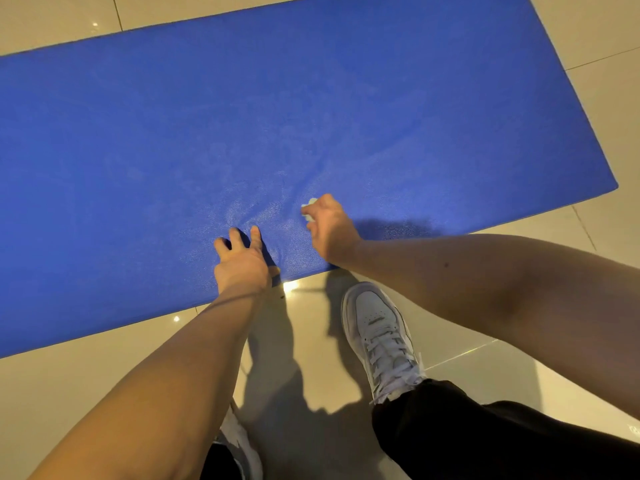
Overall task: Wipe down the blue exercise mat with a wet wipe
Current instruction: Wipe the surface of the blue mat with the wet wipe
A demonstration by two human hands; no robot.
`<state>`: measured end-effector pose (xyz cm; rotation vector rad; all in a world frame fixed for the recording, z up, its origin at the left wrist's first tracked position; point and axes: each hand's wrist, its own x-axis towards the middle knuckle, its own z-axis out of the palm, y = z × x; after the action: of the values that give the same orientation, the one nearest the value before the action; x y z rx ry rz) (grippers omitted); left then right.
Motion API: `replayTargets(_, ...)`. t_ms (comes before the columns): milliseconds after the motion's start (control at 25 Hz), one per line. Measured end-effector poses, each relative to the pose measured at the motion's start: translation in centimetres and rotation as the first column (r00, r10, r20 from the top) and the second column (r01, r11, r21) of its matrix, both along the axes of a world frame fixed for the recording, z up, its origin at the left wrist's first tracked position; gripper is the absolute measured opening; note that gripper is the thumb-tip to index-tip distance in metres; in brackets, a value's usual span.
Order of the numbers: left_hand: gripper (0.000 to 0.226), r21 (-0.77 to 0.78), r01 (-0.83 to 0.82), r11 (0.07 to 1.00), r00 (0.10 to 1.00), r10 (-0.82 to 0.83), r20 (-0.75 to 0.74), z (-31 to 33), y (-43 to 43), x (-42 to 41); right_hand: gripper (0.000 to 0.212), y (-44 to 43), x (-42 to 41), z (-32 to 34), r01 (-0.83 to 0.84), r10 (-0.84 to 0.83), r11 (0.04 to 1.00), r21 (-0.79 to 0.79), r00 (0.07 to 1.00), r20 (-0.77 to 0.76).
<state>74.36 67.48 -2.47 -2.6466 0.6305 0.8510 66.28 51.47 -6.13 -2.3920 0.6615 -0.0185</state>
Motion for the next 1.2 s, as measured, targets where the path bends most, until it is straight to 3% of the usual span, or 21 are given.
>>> replayTargets(120,0.092,-0.001,0.0,1.0,1.0,0.0,0.003,0.0,0.0,-0.1,0.018,-0.8,0.2,-0.5,-0.237,0.238,0.971,-0.038,0.971,0.024)
replayTargets(200,0.091,-0.004,0.001,1.0,1.0,-0.001,0.002,0.0,0.1,-0.1,0.016,-2.9,0.0,-0.8,-0.279,0.284,0.953,-0.117,0.959,0.024)
replayTargets(480,0.092,-0.009,0.004,1.0,1.0,-0.004,0.025,-0.2,0.2,-0.2,0.029,-8.9,-1.2,0.1,0.052,-0.082,0.986,-0.16,0.979,-0.186)
replayTargets(600,0.091,-0.011,0.005,1.0,0.999,-0.004,0.036,-0.3,0.1,-0.3,0.025,-5.3,0.4,0.6,0.073,-0.095,0.987,-0.141,0.983,-0.159)
replayTargets(800,0.092,-0.007,-0.001,1.0,0.999,0.001,0.037,-0.2,0.1,-0.4,0.025,-0.8,2.6,0.7,-0.195,0.187,0.98,-0.046,0.972,-0.141)
replayTargets(960,0.092,-0.019,-0.001,1.0,0.999,0.002,0.034,-0.2,0.1,-0.3,0.03,-3.4,2.6,1.1,-0.376,0.356,0.923,-0.081,0.915,-0.19)
replayTargets(1040,0.092,-0.02,-0.005,1.0,1.0,0.005,0.03,-0.2,0.1,-0.2,0.03,-6.8,1.9,1.0,-0.326,0.286,0.934,-0.147,0.928,-0.237)
replayTargets(1200,0.093,-0.021,-0.003,1.0,0.999,0.004,0.033,-0.3,0.1,-0.3,0.026,-10.8,0.2,0.0,0.002,-0.054,0.972,-0.237,0.976,-0.212)
